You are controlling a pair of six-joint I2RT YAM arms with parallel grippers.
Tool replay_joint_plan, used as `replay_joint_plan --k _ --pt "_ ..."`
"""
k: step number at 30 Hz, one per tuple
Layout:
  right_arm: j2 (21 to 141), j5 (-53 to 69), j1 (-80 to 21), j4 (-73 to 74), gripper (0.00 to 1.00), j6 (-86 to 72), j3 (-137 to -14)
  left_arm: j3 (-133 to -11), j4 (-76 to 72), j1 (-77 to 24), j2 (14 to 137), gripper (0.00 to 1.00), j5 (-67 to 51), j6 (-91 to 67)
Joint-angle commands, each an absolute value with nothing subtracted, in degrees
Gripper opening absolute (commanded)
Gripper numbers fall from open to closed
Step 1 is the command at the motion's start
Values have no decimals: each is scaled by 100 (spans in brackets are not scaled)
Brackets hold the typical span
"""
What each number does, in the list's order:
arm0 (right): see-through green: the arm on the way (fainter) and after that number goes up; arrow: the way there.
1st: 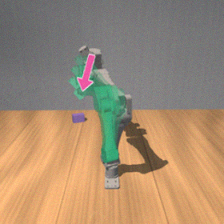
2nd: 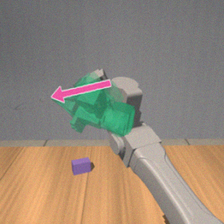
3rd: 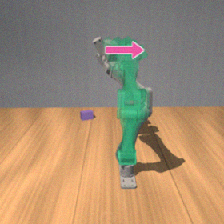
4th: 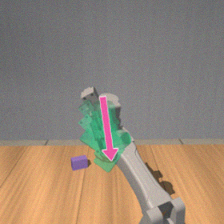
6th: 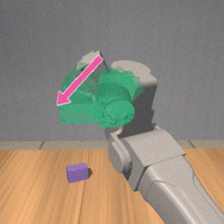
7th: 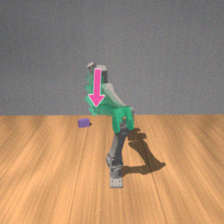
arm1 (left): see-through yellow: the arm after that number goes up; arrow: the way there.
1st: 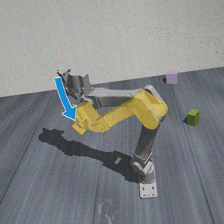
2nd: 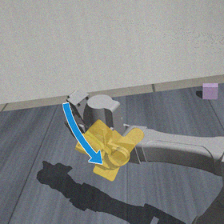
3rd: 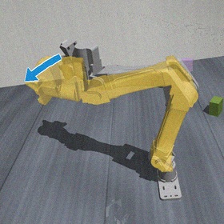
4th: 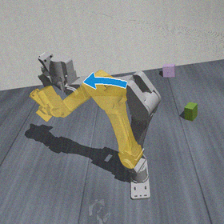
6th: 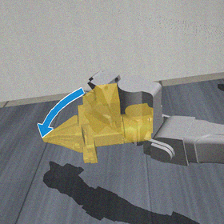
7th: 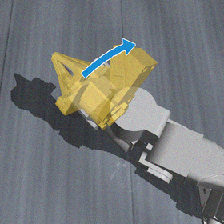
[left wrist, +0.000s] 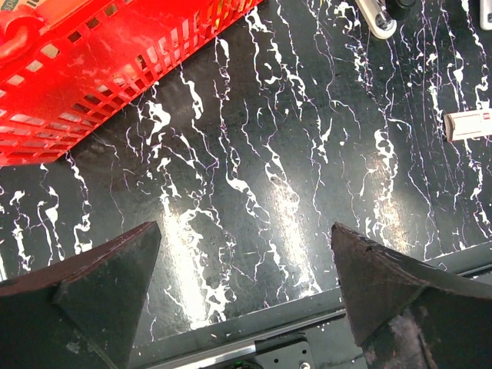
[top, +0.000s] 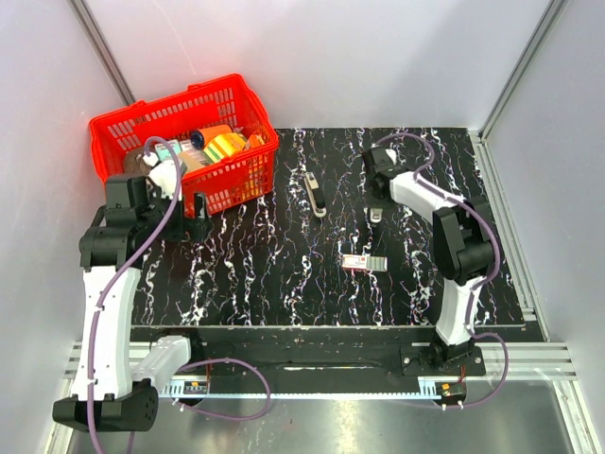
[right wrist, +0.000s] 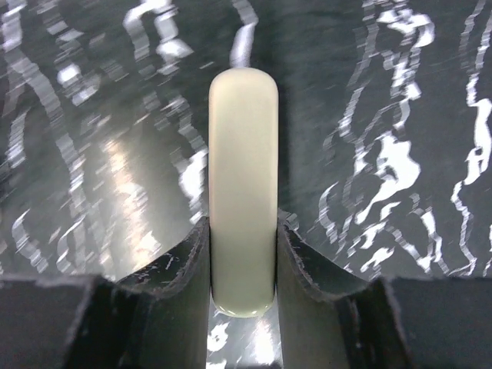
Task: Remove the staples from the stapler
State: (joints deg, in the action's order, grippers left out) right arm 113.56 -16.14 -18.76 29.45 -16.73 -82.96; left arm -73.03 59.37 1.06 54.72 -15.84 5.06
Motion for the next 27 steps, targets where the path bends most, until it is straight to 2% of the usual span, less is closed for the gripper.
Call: replay_joint_plan --k 1,7,13,20,24,27 --pt "10241 -1837 -2732 2962 0 -1967 -8105 -7576 5994 97 5212 99 -1362 501" --pt "8880 -1776 -3680 2910 0 -2697 -7340 -7656 6196 97 5072 99 -1458 484" --pt "8244 -1942 -4832 2988 0 -3391 -6900 -7392 6223 105 4852 99 -1564 545" --pt "8709 -2180 -6186 2874 0 -4042 -7048 -6760 6170 97 4492 99 -1775 869" --pt "9166 -2232 -6591 2515 0 -4297 -7215 -6232 5959 97 4219 99 -1714 1177" --pt "9430 -2110 -6688 2216 0 -4464 -7312 -6249 5985 105 4149 99 -2125 1371"
